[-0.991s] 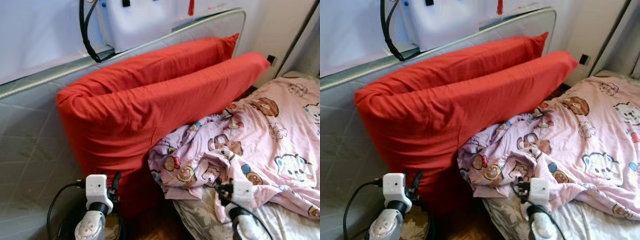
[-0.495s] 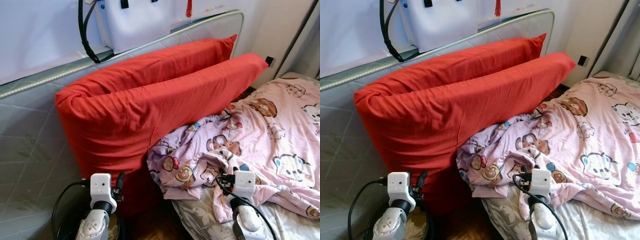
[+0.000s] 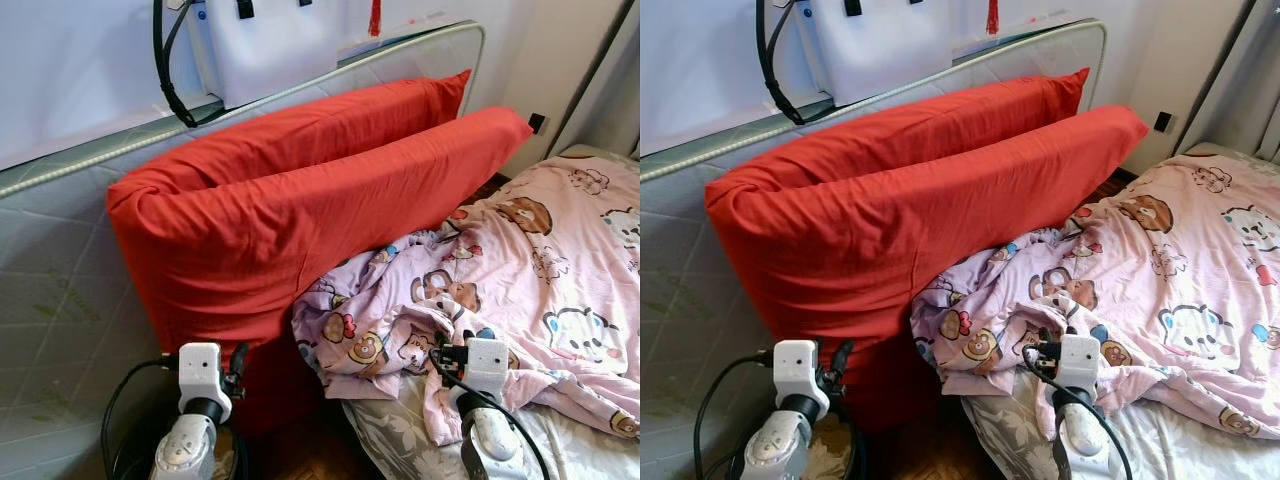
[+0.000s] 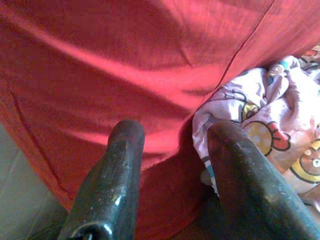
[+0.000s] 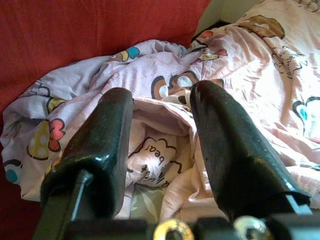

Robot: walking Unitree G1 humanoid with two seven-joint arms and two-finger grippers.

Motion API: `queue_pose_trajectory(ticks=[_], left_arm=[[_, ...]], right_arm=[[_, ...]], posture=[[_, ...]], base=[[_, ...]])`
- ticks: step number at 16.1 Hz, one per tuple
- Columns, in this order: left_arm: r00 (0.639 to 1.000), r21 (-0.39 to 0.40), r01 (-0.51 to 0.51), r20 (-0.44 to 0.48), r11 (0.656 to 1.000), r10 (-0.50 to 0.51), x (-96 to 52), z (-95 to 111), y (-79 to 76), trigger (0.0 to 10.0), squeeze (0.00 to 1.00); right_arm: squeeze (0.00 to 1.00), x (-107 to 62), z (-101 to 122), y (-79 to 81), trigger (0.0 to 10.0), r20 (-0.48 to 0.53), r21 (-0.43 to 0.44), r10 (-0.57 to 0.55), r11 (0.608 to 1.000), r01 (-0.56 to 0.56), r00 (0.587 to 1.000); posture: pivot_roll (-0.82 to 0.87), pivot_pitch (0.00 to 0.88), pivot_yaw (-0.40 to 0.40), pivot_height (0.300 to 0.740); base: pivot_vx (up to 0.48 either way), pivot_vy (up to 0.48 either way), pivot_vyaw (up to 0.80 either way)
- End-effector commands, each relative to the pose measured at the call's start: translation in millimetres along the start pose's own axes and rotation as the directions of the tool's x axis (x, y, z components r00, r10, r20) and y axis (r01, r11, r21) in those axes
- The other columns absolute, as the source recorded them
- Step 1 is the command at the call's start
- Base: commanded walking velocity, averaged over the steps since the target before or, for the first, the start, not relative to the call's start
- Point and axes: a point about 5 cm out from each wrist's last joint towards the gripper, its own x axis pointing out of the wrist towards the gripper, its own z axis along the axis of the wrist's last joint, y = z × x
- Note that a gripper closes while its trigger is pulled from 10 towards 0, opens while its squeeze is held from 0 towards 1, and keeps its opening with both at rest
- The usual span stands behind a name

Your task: Clean up the room

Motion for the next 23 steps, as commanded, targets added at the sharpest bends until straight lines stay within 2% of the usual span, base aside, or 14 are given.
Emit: queue_pose_trajectory(ticks=[1,4,6,16,18,23], left_arm=[[1.000,-0.003,-0.009,0.013,1.000,0.009,2.5,6,2.3,10.0,0.00],[0.999,-0.002,-0.021,0.029,1.000,0.021,5.9,11,4.8,10.0,0.00],[0.999,-0.001,-0.025,0.031,1.000,0.025,6.8,12,5.9,10.0,0.00],[0.999,-0.003,-0.023,0.023,1.000,0.023,7.1,12,2.6,10.0,0.00],[0.999,-0.001,-0.024,0.022,1.000,0.024,7.3,13,2.5,10.0,0.00],[1.000,0.000,-0.022,0.021,1.000,0.022,7.5,12,1.6,10.0,0.00]], right_arm=[[0.00,0.6,0,1.3,10.0,-0.013,-0.003,0.003,1.000,-0.003,1.000],[0.00,3.7,2,2.8,10.0,-0.022,0.003,0.001,1.000,-0.001,1.000],[0.00,3.5,5,5.8,10.0,0.009,0.015,0.010,1.000,-0.010,1.000],[0.00,5.5,4,11.4,10.0,-0.025,0.015,0.033,0.999,-0.032,0.999],[0.00,5.2,5,14.2,10.0,-0.010,0.017,0.051,0.999,-0.051,0.999],[0.00,5.3,5,13.9,10.0,-0.016,0.022,0.053,0.998,-0.052,0.998]], posture=[[-0.04,0.000,0.019,0.720],[-0.03,0.006,0.016,0.700],[-0.03,0.015,0.014,0.685],[-0.03,0.024,0.012,0.685],[-0.03,0.024,0.012,0.665],[-0.03,0.025,0.012,0.665]], base=[[0.000,0.000,0.00],[0.000,0.000,0.00],[0.000,0.000,0.00],[0.000,0.000,0.00],[0.000,0.000,0.00],[0.000,0.000,0.00]])
